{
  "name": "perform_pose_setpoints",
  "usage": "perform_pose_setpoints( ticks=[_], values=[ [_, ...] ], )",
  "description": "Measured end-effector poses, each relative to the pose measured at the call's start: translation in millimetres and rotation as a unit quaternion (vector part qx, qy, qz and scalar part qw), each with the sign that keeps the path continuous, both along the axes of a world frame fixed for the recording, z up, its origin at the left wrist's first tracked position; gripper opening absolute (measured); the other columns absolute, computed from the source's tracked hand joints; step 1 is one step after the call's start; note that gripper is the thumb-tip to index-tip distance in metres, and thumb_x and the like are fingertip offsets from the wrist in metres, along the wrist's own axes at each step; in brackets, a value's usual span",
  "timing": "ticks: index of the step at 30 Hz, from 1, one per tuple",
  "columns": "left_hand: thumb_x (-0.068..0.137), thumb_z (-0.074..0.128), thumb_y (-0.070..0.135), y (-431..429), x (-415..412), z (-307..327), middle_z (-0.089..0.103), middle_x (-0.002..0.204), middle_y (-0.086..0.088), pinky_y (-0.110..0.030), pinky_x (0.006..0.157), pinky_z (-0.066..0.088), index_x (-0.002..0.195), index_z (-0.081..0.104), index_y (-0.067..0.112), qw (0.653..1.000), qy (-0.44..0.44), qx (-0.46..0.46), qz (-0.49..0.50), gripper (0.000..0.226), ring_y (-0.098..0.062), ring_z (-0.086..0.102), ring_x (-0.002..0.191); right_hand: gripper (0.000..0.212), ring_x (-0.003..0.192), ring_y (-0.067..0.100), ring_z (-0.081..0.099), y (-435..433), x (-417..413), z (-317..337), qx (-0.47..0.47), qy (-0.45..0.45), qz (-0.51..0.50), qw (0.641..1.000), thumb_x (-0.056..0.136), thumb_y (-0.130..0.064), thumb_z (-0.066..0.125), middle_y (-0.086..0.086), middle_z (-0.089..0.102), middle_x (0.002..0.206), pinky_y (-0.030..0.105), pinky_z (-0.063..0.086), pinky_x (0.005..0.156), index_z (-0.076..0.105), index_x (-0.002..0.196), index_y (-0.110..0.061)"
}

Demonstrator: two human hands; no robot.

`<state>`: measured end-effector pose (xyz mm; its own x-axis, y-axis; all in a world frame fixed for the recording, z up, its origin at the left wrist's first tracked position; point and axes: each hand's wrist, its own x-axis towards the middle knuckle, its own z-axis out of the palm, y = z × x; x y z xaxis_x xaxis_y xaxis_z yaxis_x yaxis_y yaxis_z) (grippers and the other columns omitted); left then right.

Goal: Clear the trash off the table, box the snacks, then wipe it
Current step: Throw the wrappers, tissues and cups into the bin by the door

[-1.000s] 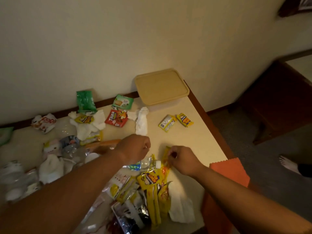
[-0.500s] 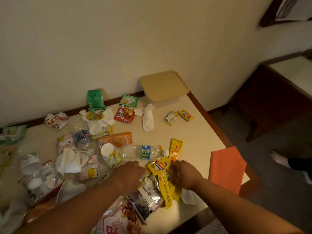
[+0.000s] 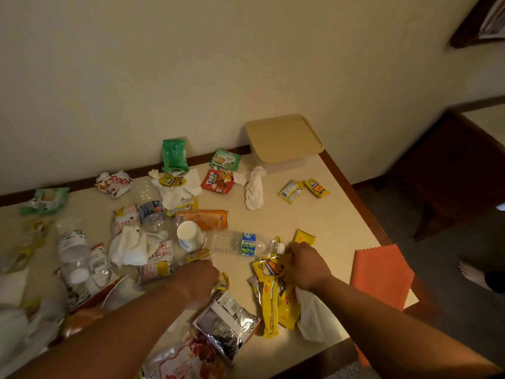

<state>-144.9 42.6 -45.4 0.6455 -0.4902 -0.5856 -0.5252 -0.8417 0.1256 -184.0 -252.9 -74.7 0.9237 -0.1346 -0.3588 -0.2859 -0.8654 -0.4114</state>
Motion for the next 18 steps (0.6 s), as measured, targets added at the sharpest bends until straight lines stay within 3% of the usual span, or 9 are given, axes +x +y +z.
perform_pose_setpoints(
  ticks=[4,7,10,12,14,16,18],
  values=[
    [0.092,0.052,0.022,0,3,-1,0.053,0.123,-0.006,-0.034,0.086,0.050,0.114,0.065,0.020,1.000,0.004,0.013,-0.009,0.026,-0.025,0.057,0.114,0.045,0.098,0.027,0.060,6,7,-9,-0.039,0.047,0.061,0.996,0.073,-0.055,0.068,0.005,0.060,0.106,0.035,0.050,0.075,0.063,0.106,-0.024],
    [0.086,0.054,0.019,2,6,-2,0.052,0.125,-0.005,-0.040,0.097,0.051,0.123,0.063,0.020,1.000,0.008,-0.013,0.027,0.038,-0.026,0.055,0.117,0.024,0.099,0.029,0.064,5,11,-12,-0.027,0.023,0.063,0.997,0.085,-0.040,0.059,0.008,0.065,0.104,0.036,0.052,0.077,0.067,0.099,-0.023],
    [0.090,0.053,0.017,6,2,2,0.060,0.114,0.002,-0.035,0.084,0.052,0.108,0.067,0.024,0.989,-0.020,-0.073,0.131,0.024,-0.020,0.059,0.102,0.016,0.096,0.032,0.065,-1,20,-13,-0.020,0.011,0.071,0.997,0.090,-0.025,0.060,0.012,0.067,0.102,0.033,0.046,0.072,0.070,0.098,-0.016],
    [0.094,0.050,0.018,14,1,6,0.066,0.099,0.002,-0.032,0.069,0.047,0.092,0.066,0.023,0.969,-0.121,-0.084,0.196,0.017,-0.019,0.062,0.089,0.024,0.094,0.031,0.066,-6,27,-8,0.003,0.013,0.057,0.998,0.082,-0.034,0.061,0.012,0.067,0.100,0.031,0.043,0.069,0.071,0.098,-0.019],
    [0.094,0.050,0.019,29,4,4,0.067,0.091,0.001,-0.033,0.067,0.045,0.082,0.065,0.021,0.935,-0.195,-0.122,0.271,0.019,-0.022,0.064,0.087,0.035,0.093,0.028,0.068,-12,35,-3,0.021,0.001,0.039,0.999,0.077,-0.041,0.060,0.009,0.068,0.102,0.029,0.044,0.070,0.072,0.103,-0.021],
    [0.088,0.053,0.022,45,7,0,0.064,0.088,-0.001,-0.035,0.068,0.047,0.076,0.062,0.020,0.908,-0.209,-0.170,0.320,0.015,-0.025,0.063,0.084,0.030,0.098,0.027,0.067,-13,44,3,0.028,-0.021,0.023,0.999,0.080,-0.022,0.065,0.008,0.068,0.108,0.031,0.049,0.076,0.072,0.109,-0.019],
    [0.081,0.060,0.027,53,7,-3,0.062,0.094,0.000,-0.037,0.070,0.049,0.083,0.060,0.022,0.905,-0.222,-0.159,0.328,0.005,-0.025,0.060,0.087,0.030,0.100,0.028,0.066,-10,52,8,0.037,-0.060,0.011,0.997,0.084,-0.006,0.060,0.009,0.067,0.110,0.032,0.048,0.081,0.073,0.109,-0.015]
  ],
)
